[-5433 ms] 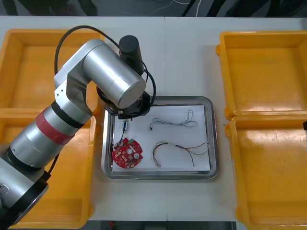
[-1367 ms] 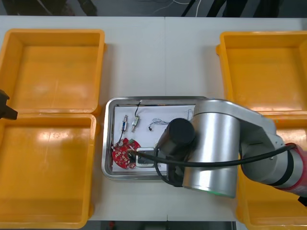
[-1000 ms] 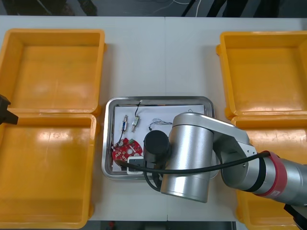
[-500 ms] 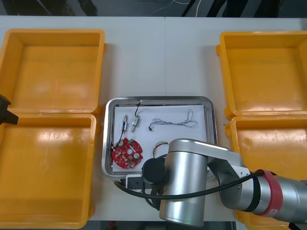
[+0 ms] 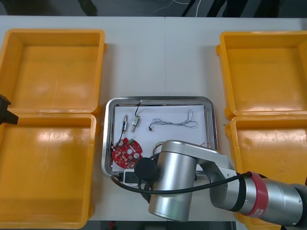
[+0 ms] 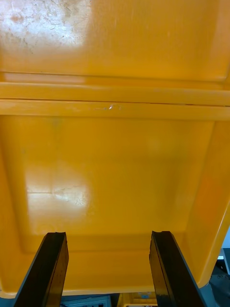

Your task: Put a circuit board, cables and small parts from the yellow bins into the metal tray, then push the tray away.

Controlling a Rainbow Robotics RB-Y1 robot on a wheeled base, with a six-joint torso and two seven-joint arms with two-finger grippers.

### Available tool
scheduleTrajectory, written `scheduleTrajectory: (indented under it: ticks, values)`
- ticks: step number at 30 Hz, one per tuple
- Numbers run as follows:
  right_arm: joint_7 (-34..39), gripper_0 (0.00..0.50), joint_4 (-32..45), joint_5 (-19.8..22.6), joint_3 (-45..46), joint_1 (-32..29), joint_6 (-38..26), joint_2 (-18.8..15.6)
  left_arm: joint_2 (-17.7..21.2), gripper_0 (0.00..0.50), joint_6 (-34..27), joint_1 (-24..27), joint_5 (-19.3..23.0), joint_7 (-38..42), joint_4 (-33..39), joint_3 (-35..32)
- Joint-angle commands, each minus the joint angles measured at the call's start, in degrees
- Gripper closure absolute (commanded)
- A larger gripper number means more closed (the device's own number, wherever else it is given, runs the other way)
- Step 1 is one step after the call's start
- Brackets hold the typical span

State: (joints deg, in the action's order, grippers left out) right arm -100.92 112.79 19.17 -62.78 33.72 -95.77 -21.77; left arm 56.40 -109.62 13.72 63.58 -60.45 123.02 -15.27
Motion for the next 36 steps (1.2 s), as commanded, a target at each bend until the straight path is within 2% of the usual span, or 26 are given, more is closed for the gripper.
scheduleTrajectory:
  ticks: [1,24,26,28,30,32,33,36]
  values:
    - [0.4,0.000,0.7,-0.6,-1.1,-0.8,0.5,1.6,2.7,0.000,-0.4,-1.0,0.5,0.9,1.5,-2.0]
    - [0.8,0.000,4.2,-2.3,-1.1,-0.8,-0.8,1.3,2.7,0.000,-0.4,-1.0,0.5,0.9,1.5,-2.0]
    - [0.9,0.067,4.2,-2.3,-1.1,-0.8,-0.9,1.3,2.7,0.000,-0.4,-1.0,0.5,0.9,1.5,-2.0]
    - [1.0,0.296,4.3,-2.3,-1.1,-0.8,-1.0,1.3,2.7,0.000,-0.4,-1.0,0.5,0.9,1.5,-2.0]
    - [1.0,0.372,4.3,-2.3,-1.1,-0.8,-1.0,1.2,2.7,0.000,-0.4,-1.0,0.5,0.9,1.5,-2.0]
    - [1.0,0.386,4.3,-2.4,-1.2,-0.8,-0.9,1.1,2.7,0.000,-0.4,-1.0,0.5,0.9,1.5,-2.0]
    - [1.0,0.420,4.2,-2.4,-1.2,-0.8,-0.9,1.0,2.7,0.000,-0.4,-1.0,0.5,0.9,1.5,-2.0]
    - [0.7,0.447,4.2,-2.6,-1.1,-0.7,-0.9,0.9,2.7,0.000,-0.4,-1.0,0.5,0.9,1.5,-2.0]
